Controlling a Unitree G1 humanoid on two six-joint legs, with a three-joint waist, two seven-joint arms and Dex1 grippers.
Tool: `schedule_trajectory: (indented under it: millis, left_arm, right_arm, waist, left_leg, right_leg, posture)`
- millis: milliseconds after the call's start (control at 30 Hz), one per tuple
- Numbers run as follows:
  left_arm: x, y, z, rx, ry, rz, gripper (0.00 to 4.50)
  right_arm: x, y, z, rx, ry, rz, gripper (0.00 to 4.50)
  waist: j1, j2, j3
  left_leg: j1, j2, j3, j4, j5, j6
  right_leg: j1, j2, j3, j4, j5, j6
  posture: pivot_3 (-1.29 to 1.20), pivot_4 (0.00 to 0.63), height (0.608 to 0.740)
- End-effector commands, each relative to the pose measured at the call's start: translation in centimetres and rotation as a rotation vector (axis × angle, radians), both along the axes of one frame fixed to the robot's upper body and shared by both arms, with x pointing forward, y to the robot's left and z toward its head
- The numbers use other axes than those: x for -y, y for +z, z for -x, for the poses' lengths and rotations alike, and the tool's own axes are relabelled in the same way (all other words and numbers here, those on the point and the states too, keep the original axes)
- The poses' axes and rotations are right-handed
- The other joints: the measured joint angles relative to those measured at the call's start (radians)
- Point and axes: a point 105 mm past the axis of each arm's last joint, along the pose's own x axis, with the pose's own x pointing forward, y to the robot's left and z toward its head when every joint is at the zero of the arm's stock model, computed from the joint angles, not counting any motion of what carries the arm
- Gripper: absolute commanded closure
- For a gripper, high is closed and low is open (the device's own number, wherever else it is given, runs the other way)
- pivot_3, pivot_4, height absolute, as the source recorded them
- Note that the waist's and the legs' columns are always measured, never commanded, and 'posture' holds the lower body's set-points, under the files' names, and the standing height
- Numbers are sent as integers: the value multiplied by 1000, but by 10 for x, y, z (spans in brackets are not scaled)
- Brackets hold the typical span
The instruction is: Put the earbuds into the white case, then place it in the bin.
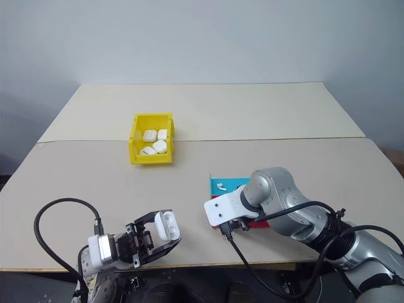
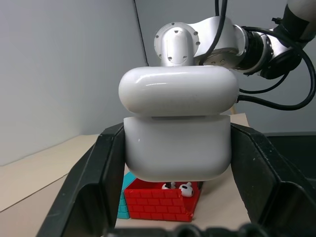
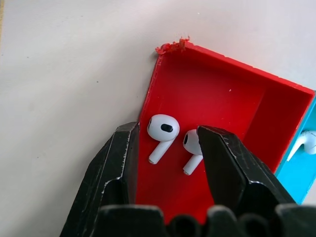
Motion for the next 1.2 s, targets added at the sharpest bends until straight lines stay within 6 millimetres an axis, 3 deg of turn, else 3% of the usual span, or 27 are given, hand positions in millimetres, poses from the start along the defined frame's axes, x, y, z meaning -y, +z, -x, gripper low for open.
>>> schedule_trajectory:
  millis: [33,100,200,567,1200]
  left_arm:
    - [1,6,4,41,1,4,1658]
    - [1,5,3,41,6,1,1658]
    - [2,6,2,39,20,-3,1658]
    - [1,6,2,34,34,-6,1658]
    - [0,1,2,12,49,-38,1658]
  right_arm:
    - [-1,8,-3,18,-6,-5,2228]
    - [0,7,-3,16,-6,-4,2396]
    - [0,6,-4,21,-6,-4,3113]
    - [1,3,-1,17,15,5,3113]
    - [-9,16,-1,99,84,-35,3113]
  waist:
    - [0,0,0]
    - [0,0,0]
    - [0,0,0]
    - [0,0,0]
    - [0,0,0]
  left_leg:
    - [0,0,0,0,0,0]
    - [0,0,0,0,0,0]
    - [0,0,0,0,0,0]
    - [0,0,0,0,0,0]
    - [0,0,1,0,0,0]
  right_leg:
    - [0,0,0,0,0,0]
    - [0,0,0,0,0,0]
    - [0,0,0,0,0,0]
    - [0,0,0,0,0,0]
    - [0,0,0,1,0,0]
  posture:
    - [0,150,740]
    - [0,150,740]
    - [0,150,740]
    - [0,150,740]
    - [0,150,740]
